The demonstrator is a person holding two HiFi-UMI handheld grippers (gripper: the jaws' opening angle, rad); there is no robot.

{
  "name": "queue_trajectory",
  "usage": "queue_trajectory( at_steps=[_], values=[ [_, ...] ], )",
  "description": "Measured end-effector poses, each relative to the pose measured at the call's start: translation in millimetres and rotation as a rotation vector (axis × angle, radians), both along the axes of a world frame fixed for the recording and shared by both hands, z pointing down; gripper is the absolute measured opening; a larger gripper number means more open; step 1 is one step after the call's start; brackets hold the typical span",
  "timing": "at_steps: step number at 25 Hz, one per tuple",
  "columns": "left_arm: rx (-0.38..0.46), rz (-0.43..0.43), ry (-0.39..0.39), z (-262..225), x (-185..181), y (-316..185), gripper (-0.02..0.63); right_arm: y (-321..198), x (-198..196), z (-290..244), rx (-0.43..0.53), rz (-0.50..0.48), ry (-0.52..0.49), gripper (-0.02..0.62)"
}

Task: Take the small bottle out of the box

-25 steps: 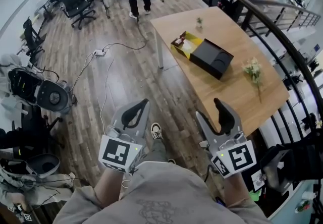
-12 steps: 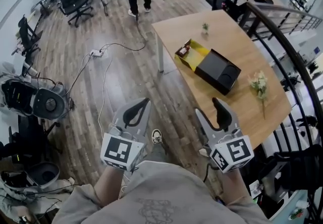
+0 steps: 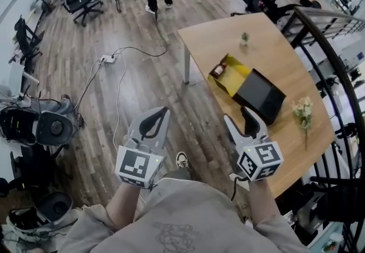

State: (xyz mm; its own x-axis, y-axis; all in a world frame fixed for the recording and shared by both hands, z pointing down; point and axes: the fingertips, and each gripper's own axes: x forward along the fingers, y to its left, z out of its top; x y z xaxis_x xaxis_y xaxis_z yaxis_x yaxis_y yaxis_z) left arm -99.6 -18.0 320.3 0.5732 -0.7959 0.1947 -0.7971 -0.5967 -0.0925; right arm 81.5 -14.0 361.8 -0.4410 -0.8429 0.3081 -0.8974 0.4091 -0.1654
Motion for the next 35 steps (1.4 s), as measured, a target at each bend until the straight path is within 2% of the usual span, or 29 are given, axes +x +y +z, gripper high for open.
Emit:
queue_trajectory(
  at_steps=[3,7,17,35],
  values=[
    [-0.030,-0.011,0.008,5.5,-10.5,-31.5,0.002,-36.9,-6.3,14.0,-0.036,0.025,-0.005,0.233],
    [-0.007,0.005,0.002,9.3,-20.7,-67.9,0.002,-75.1,-9.6,34.4,-0.088,0.064,-0.003,0.232],
    [-0.062,0.007,0.012,37.2,-27.8,-121.1,0.002,-127.6,-8.1,86.0,-0.214,0.102,0.025,0.232],
    [-0.150,0.009,-0.032,99.2,11.6,-240.2,0.002,-244.7,30.6,186.0,-0.436,0.147,-0.052,0.232]
  ],
)
